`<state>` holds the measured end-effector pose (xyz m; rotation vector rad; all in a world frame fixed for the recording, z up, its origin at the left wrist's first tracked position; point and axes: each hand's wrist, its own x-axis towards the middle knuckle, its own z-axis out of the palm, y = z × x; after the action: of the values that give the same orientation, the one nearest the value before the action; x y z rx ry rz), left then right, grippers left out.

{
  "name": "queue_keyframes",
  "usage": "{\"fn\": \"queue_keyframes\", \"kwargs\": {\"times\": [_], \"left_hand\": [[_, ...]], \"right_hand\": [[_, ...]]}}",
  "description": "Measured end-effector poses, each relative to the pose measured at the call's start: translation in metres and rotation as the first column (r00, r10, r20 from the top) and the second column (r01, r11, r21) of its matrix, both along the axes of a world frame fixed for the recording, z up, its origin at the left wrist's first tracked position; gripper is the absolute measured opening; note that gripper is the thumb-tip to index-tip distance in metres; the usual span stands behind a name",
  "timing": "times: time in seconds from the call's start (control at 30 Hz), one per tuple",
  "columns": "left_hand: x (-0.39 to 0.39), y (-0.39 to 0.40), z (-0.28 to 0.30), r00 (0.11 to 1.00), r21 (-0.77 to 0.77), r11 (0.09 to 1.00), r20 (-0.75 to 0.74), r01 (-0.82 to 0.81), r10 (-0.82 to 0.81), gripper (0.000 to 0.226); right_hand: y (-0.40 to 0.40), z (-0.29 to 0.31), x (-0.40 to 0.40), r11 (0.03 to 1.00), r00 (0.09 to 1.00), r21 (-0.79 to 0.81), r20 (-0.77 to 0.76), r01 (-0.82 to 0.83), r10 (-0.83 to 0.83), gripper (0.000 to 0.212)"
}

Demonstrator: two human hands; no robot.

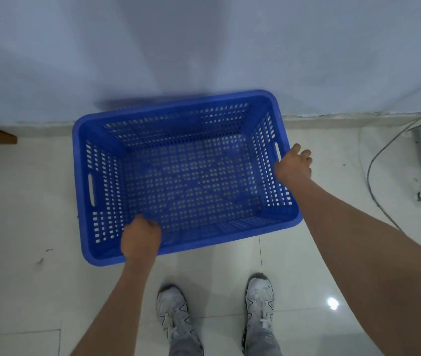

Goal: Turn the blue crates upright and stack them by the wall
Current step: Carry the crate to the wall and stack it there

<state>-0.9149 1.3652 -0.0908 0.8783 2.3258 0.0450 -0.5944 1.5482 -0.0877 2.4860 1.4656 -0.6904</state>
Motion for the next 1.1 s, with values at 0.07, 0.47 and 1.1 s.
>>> {"fn": "queue_keyframes", "kwargs": {"times": [0.07,0.47,1.1], "left_hand": [[-0.041,0.015,0.001,0.982,0.122,0.991,-0.186,0.048,-0.024,0.021],[-0.137,0.047,-0.050,0.960,-0.082,0.956,-0.046,-0.280,0.277,0.063],[-0.148,0.074,-0.048,0.967,0.043,0.991,-0.229,0.128,-0.115,0.027]], "right_hand": [[-0.004,-0.005,0.008,0.997,0.997,-0.019,-0.037,0.070,-0.071,0.066],[0.005,-0.032,0.003,0.996,0.997,-0.049,-0.014,0.075,-0.075,0.064],[0.003,-0.034,0.044,0.998,0.996,0.007,0.064,0.061,-0.061,0.036]]}}
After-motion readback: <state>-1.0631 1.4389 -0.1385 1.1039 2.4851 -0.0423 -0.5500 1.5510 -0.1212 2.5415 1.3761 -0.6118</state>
